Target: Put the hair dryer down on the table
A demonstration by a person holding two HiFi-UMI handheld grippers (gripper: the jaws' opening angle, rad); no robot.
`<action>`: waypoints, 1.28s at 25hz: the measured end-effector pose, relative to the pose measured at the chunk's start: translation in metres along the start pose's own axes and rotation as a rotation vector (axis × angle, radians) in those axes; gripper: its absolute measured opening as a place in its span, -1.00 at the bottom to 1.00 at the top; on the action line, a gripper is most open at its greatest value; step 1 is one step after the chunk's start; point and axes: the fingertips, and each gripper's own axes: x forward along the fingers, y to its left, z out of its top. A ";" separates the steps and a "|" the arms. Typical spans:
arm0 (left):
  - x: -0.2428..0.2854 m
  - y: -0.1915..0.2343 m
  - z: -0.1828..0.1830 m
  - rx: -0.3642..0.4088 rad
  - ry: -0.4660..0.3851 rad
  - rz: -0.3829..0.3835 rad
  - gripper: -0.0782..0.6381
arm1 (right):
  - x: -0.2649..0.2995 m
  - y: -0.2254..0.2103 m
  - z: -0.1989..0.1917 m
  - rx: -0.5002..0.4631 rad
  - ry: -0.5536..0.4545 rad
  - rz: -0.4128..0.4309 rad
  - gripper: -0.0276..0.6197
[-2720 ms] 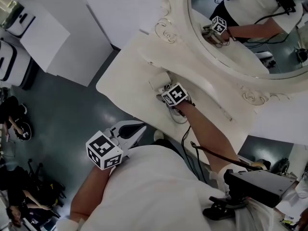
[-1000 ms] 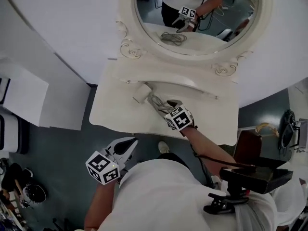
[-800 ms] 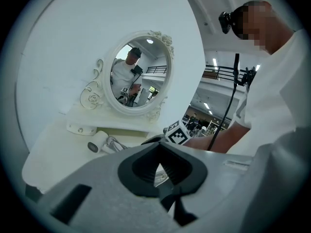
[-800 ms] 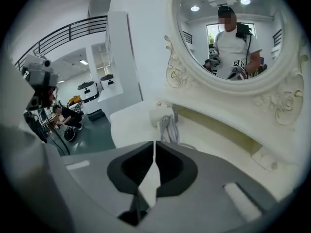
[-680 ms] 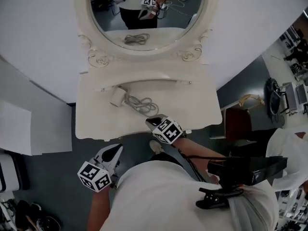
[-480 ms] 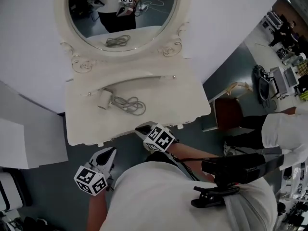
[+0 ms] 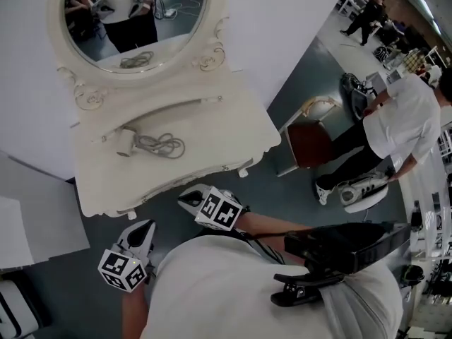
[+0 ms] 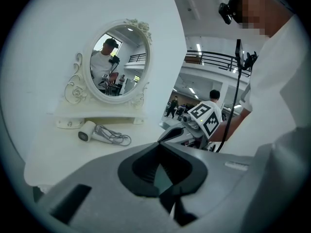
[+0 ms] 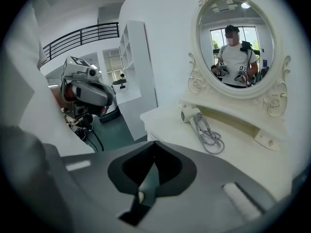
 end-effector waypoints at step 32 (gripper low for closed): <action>-0.065 -0.037 -0.074 -0.040 -0.049 0.094 -0.79 | -0.030 0.116 -0.013 -0.059 -0.095 0.000 -0.91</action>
